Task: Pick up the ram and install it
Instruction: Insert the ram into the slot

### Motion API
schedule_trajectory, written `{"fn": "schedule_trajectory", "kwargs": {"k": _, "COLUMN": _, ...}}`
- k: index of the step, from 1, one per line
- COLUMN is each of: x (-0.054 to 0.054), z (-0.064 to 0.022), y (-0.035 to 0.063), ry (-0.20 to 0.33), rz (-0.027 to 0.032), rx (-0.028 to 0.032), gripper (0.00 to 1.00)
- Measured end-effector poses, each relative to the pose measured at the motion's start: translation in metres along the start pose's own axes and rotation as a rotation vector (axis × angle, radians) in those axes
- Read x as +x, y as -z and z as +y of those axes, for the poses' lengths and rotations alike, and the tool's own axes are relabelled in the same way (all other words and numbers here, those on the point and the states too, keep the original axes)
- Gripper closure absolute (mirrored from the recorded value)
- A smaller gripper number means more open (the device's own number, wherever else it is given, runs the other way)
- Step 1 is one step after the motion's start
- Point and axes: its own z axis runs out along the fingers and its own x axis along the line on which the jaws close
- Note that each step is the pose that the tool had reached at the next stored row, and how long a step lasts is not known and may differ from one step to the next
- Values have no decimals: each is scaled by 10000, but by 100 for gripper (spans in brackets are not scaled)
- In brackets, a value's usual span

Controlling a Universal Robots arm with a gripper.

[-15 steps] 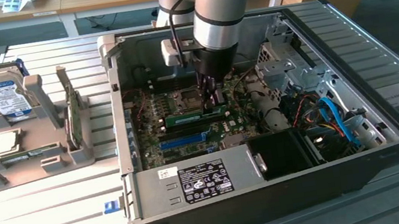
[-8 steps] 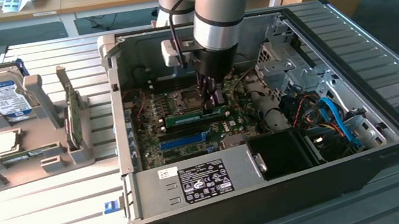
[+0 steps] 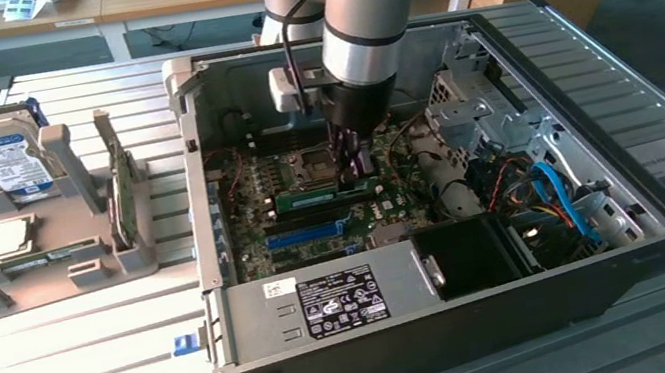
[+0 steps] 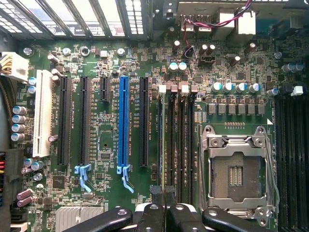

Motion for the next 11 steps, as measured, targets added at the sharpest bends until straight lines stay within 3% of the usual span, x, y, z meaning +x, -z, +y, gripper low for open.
{"fn": "schedule_trajectory", "kwargs": {"k": 11, "x": 0, "z": -2, "y": -30, "ry": 0, "rz": 0, "rx": 0, "gripper": 88}}
